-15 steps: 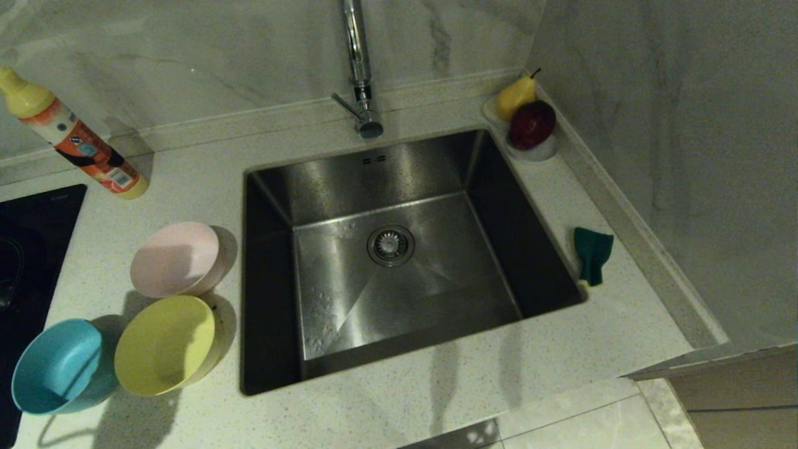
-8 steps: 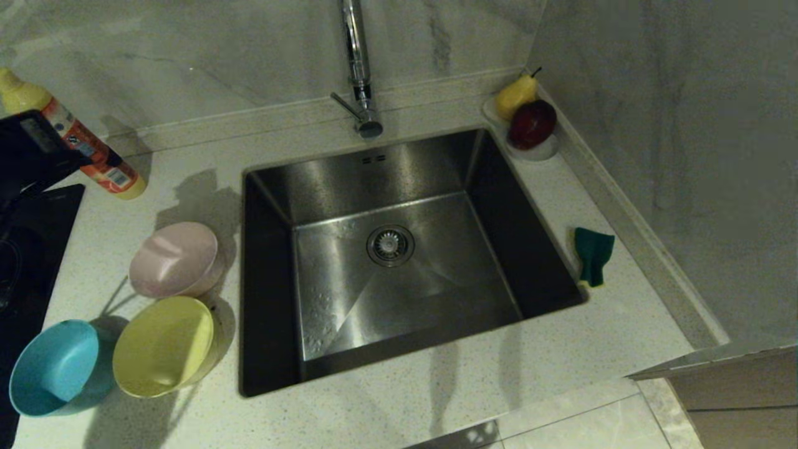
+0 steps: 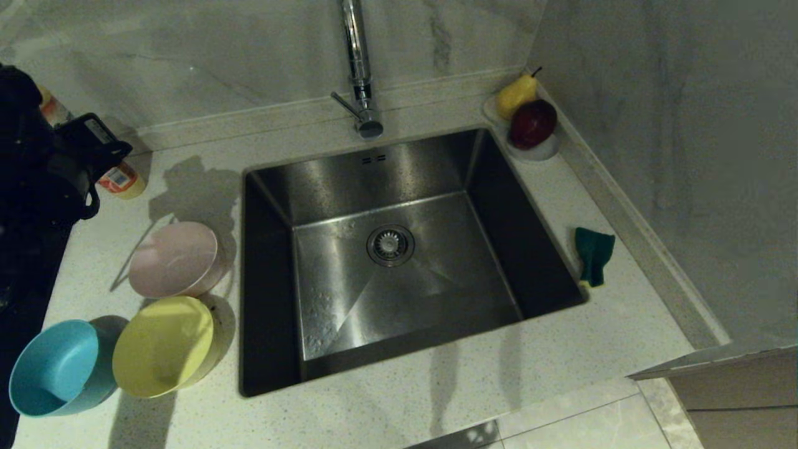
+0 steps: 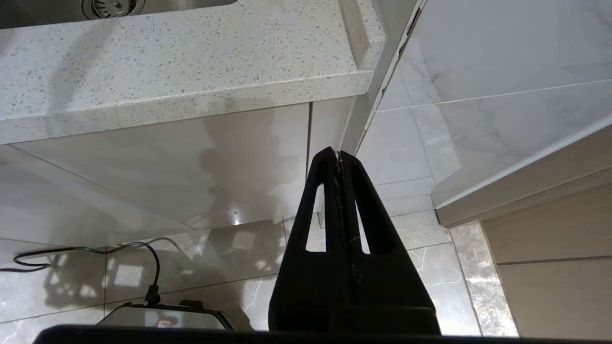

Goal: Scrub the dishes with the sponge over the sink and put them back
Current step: Grab the dish soap

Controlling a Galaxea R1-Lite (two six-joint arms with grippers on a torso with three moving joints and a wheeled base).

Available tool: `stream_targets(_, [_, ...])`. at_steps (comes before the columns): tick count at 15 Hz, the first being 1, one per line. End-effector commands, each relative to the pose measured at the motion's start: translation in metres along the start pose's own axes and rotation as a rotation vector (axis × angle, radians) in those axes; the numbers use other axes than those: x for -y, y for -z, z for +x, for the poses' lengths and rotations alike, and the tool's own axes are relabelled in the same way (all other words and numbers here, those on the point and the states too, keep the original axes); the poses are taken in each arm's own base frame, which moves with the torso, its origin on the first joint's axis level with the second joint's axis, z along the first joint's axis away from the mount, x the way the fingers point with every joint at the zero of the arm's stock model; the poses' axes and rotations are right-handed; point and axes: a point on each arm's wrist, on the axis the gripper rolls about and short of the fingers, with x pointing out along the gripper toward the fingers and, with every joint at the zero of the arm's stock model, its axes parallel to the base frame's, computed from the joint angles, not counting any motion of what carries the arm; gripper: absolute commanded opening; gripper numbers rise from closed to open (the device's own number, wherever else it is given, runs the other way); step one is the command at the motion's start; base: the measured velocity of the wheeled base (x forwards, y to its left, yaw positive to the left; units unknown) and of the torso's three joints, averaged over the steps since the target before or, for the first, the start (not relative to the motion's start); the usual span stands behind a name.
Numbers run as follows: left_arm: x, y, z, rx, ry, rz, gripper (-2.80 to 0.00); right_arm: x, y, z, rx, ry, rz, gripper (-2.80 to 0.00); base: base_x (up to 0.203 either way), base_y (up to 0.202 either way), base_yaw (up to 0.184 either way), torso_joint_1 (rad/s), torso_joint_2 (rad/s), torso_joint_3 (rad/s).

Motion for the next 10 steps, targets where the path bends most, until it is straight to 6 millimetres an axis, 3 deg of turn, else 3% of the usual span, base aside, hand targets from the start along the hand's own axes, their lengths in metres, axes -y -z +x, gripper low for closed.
stream_targets(1, [0.002,0.014,0.017,-0.015,-0.027,0.014,-2.8,0.0,0.0,0.0,-0.001,-0.001,0.0,-2.8,0.0,0.0,0.0,0.0,0.0,0.0])
stream_targets(2, [0.002,0.015,0.023,-0.011,-0.037,0.014,-2.8,0.0,0.0,0.0,0.001,-0.001,0.0,-2.8,0.0,0.0,0.0,0.0,0.0,0.0])
stream_targets(3, [0.001,0.017,0.027,-0.013,-0.044,0.016,0.0,0.0,0.0,0.0,0.0,-0.001,0.0,-2.8,0.0,0.0,0.0,0.0,0.0,0.0])
stream_targets(10, [-0.018,0.033,0.038,-0.037,-0.09,-0.007,0.0,0.0,0.0,0.0,0.001,-0.001,0.0,-2.8,0.0,0.0,0.0,0.0,0.0,0.0])
